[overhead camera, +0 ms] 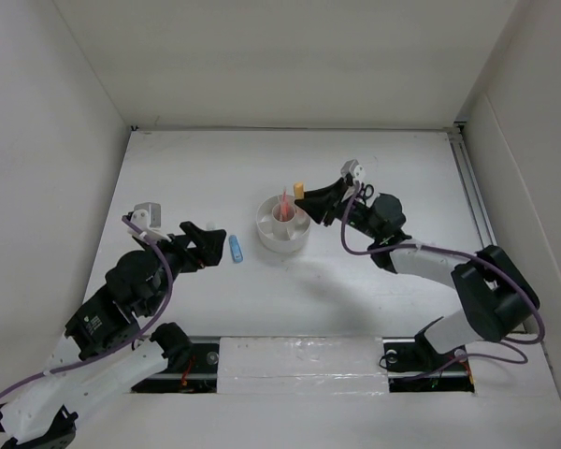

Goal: Sort the stationery into containers
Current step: Place the pen in the storage box.

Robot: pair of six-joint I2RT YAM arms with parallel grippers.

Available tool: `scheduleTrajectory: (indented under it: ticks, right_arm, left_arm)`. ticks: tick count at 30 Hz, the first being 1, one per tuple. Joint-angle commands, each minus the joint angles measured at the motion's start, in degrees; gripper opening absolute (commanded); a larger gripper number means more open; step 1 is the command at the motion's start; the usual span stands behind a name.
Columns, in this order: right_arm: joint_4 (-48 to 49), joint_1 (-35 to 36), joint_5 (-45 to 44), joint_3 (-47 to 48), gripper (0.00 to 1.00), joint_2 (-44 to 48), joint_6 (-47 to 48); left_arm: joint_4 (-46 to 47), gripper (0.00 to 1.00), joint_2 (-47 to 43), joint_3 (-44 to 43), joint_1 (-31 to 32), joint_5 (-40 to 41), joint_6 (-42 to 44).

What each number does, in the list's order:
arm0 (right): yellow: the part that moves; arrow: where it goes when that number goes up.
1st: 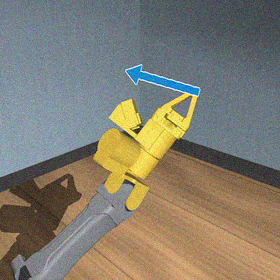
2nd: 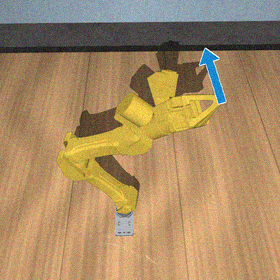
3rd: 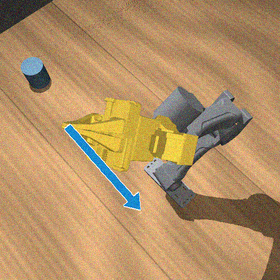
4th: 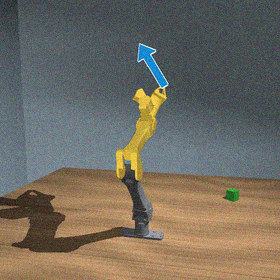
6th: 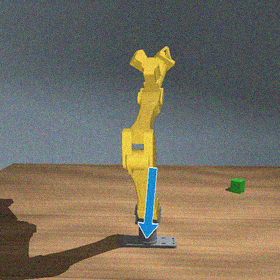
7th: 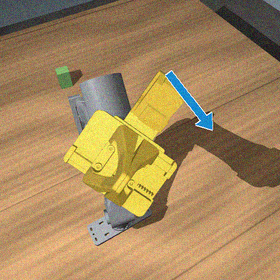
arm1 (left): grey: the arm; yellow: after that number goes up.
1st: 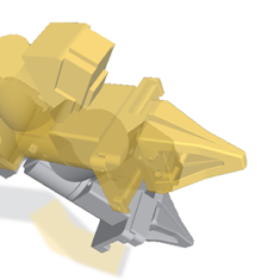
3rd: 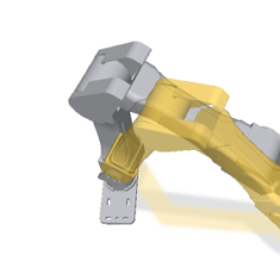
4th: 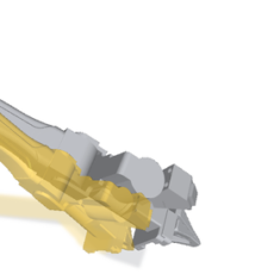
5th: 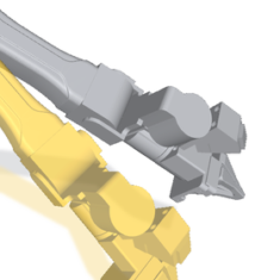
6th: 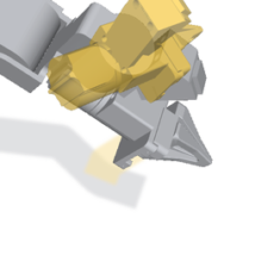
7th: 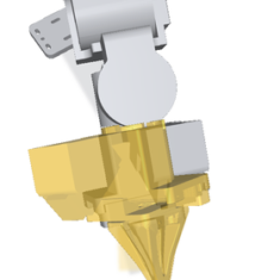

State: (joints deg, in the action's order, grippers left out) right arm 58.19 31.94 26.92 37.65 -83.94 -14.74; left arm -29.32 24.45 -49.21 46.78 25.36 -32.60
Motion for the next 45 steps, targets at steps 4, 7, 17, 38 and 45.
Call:
scheduleTrajectory:
  ticks: [4, 7, 17, 38, 45]
  right_arm:
    - [10.1, -0.8, 4.5, 0.6, 0.0, -4.7, -0.5]
    - [13.3, -1.4, 5.7, 0.6, 0.0, -6.7, -1.8]
    - [15.2, -1.9, 6.3, 1.1, 0.0, -9.0, -3.3]
    - [21.4, -4.1, 5.8, 0.1, 0.0, -14.9, -3.3]
    - [23.9, -4.6, 6.4, 0.1, 0.0, -16.8, -4.5]
  left_arm:
    - [2.5, 1.0, 1.1, -0.5, 0.1, -0.8, 1.1]
    - [3.0, 1.0, 1.1, -0.5, 0.1, -1.3, 1.7]
    - [3.0, 1.0, 1.7, -0.5, 0.1, -1.8, 2.2]
    - [4.1, 1.0, 2.2, 0.0, 0.1, -3.9, 3.2]
    - [4.1, 1.0, 3.2, 0.0, 0.1, -4.4, 3.8]
